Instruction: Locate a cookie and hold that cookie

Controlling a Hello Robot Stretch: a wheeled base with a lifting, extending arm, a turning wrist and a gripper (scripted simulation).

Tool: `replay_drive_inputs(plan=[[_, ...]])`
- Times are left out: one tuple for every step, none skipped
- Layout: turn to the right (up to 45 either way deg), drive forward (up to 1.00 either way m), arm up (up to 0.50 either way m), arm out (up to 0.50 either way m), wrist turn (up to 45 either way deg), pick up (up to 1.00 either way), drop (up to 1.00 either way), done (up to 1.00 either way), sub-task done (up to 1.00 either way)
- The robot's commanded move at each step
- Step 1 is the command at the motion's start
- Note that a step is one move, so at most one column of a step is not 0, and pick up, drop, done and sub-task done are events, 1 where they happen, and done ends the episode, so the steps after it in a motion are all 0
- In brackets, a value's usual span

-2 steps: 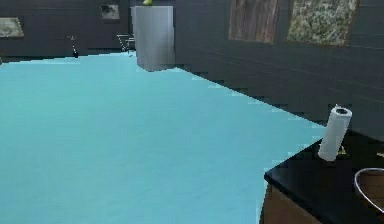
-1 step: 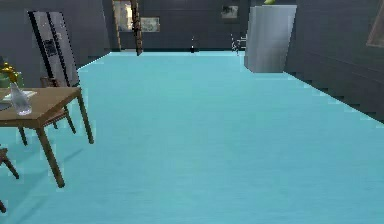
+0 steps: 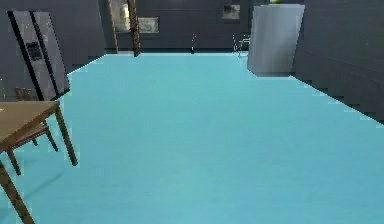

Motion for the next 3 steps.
replay_drive_inputs(plan=[[21.0, 0.00, 0.00, 0.00, 0.0, 0.00, 0.00, 0.00, 0.00], [0.0, 0.15, 0.00, 0.00, 0.0, 0.00, 0.00, 0.00, 0.00], [9.0, 0.00, 0.00, 0.00, 0.0, 0.00, 0.00, 0.00, 0.00]])
